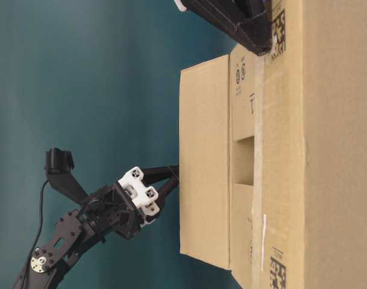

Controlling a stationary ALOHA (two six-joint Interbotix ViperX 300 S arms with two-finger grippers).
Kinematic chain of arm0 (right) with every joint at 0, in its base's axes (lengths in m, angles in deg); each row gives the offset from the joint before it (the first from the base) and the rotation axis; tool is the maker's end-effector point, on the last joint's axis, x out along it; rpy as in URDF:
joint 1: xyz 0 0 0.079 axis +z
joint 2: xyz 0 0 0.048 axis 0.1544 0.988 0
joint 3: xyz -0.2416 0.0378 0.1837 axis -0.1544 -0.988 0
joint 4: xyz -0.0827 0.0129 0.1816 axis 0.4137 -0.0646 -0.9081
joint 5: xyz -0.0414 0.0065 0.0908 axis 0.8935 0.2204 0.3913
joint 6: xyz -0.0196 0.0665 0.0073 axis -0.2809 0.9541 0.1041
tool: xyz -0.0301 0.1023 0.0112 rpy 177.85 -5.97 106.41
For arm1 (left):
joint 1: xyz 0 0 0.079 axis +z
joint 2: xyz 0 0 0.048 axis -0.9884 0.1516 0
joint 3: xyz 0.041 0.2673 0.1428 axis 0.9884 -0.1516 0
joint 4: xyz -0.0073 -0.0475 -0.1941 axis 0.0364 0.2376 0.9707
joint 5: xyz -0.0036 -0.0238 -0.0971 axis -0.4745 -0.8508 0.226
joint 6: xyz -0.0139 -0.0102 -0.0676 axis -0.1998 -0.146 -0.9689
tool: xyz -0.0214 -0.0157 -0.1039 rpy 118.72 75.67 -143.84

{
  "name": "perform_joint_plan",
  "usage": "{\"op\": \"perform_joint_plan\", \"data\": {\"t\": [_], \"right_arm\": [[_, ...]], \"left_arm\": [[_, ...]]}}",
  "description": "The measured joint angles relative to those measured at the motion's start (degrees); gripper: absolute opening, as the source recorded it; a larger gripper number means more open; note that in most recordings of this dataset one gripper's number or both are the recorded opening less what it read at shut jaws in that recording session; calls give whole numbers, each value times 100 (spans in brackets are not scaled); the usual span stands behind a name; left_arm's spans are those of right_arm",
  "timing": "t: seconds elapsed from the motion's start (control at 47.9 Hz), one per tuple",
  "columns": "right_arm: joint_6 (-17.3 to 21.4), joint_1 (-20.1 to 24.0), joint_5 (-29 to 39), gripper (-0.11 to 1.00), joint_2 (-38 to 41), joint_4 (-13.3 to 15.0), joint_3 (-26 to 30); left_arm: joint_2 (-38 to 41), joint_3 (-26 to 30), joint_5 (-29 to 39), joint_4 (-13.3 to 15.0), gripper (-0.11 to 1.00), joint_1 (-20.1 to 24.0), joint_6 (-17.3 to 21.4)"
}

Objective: Close the cardboard box.

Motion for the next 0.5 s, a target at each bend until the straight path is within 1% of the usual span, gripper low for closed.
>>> {"op": "perform_joint_plan", "data": {"t": [0.501], "right_arm": [[-9, 0, -18, 0, 0, -9, 0]], "left_arm": [[-44, 9, 281, -9, 0, -88, -9]]}}
